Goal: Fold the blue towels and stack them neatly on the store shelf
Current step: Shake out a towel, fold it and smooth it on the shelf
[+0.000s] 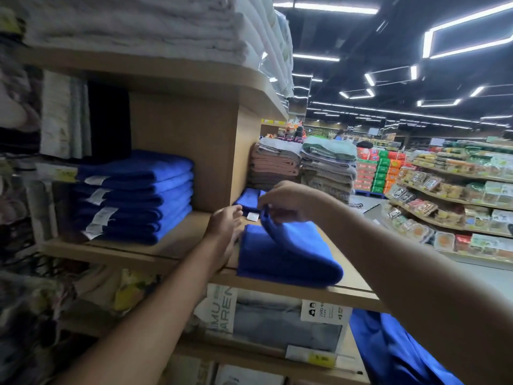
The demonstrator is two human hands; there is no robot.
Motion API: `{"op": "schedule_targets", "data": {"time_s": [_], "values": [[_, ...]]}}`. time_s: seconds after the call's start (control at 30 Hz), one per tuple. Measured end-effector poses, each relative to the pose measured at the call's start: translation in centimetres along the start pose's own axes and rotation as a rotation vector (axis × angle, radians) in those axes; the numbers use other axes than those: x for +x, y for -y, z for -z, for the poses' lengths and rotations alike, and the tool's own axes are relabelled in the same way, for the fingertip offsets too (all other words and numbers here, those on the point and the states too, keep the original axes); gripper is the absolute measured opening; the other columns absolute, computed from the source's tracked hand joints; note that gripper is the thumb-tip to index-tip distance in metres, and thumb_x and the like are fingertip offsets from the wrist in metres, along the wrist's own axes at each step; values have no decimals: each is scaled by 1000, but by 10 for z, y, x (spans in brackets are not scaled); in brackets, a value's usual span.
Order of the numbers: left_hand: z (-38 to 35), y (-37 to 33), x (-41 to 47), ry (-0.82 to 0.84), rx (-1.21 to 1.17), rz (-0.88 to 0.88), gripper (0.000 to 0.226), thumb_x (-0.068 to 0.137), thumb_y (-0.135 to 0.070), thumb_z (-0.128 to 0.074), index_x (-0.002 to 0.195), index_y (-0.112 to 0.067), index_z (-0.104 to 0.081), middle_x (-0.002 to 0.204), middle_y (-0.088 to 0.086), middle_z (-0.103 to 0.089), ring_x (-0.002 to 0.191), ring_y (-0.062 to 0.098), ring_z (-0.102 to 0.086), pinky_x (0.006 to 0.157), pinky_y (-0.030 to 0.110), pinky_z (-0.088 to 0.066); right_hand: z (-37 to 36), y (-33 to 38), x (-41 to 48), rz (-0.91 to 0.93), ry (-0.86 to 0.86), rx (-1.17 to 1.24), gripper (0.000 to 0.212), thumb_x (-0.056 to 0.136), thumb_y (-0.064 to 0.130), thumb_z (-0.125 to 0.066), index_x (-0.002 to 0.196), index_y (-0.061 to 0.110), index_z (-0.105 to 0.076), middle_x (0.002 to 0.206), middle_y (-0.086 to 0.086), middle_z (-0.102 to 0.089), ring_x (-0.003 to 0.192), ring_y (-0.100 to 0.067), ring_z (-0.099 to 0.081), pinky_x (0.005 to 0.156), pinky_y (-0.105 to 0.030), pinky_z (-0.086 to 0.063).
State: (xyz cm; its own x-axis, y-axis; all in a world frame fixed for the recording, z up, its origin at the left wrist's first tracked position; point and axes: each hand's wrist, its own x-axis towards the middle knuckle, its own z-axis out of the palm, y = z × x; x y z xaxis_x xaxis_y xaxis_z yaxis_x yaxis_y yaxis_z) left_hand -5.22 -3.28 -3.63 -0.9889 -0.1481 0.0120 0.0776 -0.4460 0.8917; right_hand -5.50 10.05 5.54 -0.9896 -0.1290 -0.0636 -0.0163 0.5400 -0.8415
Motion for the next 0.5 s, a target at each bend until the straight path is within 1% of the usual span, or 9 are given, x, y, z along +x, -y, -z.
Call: {"op": "schedule_targets", "data": {"time_s": [0.07,0.13,0.23,0.3,0.37,0.4,0.43,0.47,0.5], "values": [[0,3,3,46,77,-15,15,98,-10,-52,87,-15,-60,87,7,-54,73,15,-49,64,26,-37,-21,-7,4,-26,11,-68,24,87,7,-70,67,10,-57,50,-6,-55,37,-10,-57,42,-18,-49],[0,4,6,48,205,-83,11,94,-13,-53,86,-14,-60,87,12,-52,79,19,-48,65,30,-35,-36,-16,5,-57,32,-84,19,87,13,-73,76,10,-58,57,-6,-58,43,-11,-60,48,-22,-55],[0,8,7,48,308,-138,14,87,-23,-52,73,-24,-54,80,2,-54,87,18,-49,76,33,-37,-38,-22,1,-77,53,-30,14,92,17,-69,94,5,-61,69,-10,-64,48,-13,-65,52,-26,-59],[2,9,11,54,348,-170,17,89,-22,-52,73,-23,-57,83,1,-58,92,17,-51,83,34,-39,-23,-24,-3,5,-5,-20,20,97,15,-59,105,-3,-63,78,-12,-66,57,-19,-67,56,-29,-59],[-1,8,13,80,466,-213,12,82,-29,-51,80,-21,-59,82,0,-60,84,15,-54,77,29,-43,-2,-30,-10,164,-104,-181,28,98,11,-49,110,-10,-62,84,-13,-64,67,-23,-61,61,-34,-55],[-5,5,12,112,546,-230,18,77,-30,-49,86,-19,-61,79,-2,-57,76,13,-52,69,23,-42,8,-36,-15,239,-156,-328,30,98,11,-47,113,-10,-62,88,-14,-65,73,-26,-60,66,-37,-53],[-10,3,12,150,634,-241,29,78,-30,-48,99,-17,-64,81,-2,-59,75,15,-54,66,21,-42,15,-42,-20,297,-187,-481,32,100,14,-46,117,-9,-61,98,-15,-68,83,-29,-61,75,-39,-51],[-17,3,13,181,761,-258,42,83,-29,-47,119,-15,-63,97,1,-65,88,20,-60,75,23,-47,19,-50,-24,326,-183,-612,35,103,18,-45,122,-6,-60,115,-17,-68,100,-32,-62,87,-39,-47],[-24,4,15,205,931,-290,50,89,-28,-44,135,-13,-56,123,6,-64,112,24,-60,94,28,-47,20,-58,-27,328,-146,-707,39,106,23,-42,130,-3,-58,133,-17,-61,120,-32,-57,99,-36,-41]]}}
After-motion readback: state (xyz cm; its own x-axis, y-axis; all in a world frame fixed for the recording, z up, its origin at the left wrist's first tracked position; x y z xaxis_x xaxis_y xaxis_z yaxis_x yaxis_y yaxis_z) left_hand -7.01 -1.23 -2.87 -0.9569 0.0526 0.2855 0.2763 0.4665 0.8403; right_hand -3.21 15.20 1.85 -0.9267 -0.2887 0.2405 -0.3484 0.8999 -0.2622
